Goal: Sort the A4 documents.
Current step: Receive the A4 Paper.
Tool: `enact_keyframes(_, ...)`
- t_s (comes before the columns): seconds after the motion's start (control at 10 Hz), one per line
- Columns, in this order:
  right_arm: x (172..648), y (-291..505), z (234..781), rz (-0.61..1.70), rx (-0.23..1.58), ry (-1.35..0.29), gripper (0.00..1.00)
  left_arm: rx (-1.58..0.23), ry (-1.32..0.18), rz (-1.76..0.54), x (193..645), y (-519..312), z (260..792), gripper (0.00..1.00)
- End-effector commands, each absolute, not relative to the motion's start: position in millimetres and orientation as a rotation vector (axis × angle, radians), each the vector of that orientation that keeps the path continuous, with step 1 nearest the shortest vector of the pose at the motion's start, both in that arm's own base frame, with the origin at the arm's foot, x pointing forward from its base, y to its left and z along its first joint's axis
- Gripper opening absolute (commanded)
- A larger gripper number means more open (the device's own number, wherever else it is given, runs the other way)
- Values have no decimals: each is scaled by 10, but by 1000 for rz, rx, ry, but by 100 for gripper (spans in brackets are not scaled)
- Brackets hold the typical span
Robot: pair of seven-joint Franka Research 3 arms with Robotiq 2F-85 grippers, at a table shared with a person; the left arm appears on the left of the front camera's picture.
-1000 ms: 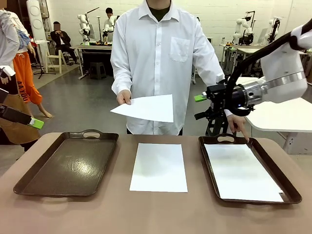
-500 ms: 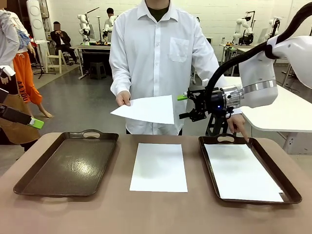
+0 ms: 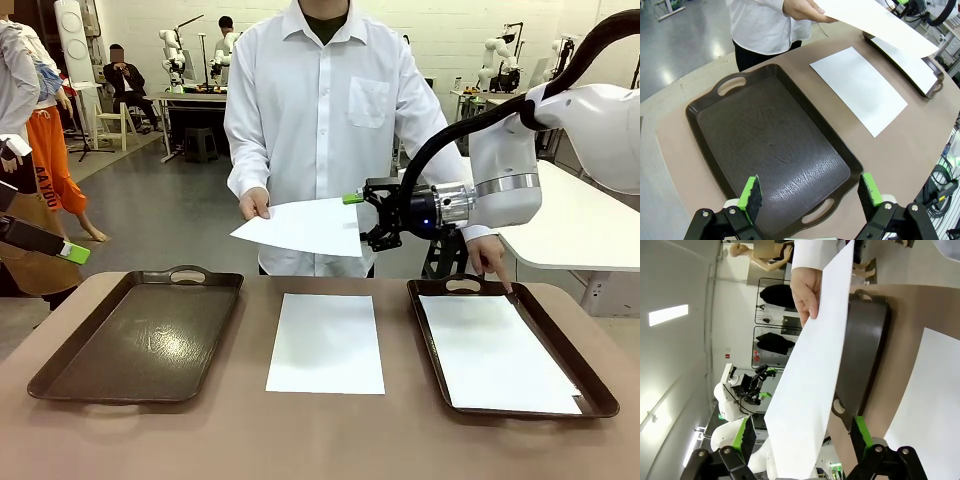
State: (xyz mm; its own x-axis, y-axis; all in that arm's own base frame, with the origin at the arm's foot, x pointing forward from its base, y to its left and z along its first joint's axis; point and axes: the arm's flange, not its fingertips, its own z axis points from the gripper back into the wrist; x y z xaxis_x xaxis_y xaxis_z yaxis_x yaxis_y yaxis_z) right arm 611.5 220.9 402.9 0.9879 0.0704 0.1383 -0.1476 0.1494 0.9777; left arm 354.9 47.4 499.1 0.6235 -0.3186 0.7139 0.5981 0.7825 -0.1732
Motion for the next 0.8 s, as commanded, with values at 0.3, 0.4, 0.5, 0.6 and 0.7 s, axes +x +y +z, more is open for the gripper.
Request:
enact_keyframes(0.3,6157,2358,3984,189,1482,-92,87,-438,-733,-560,3558,491,4963,100)
enact_keyframes(0.4,6152,2353,3974,179,1483,-79,82,-438,-733,-560,3558,491,4963,100)
enact_keyframes(0.5,6150,2350,3964,175,1481,-73,69,-438,-733,-560,3558,491,4963,100)
enact_keyframes(0.6,6148,2339,3965,172,1481,-62,64,-438,-733,-560,3558,491,4963,100)
enact_keyframes(0.7,6143,2327,3965,171,1481,-55,51,-438,-733,-560,3558,491,4963,100)
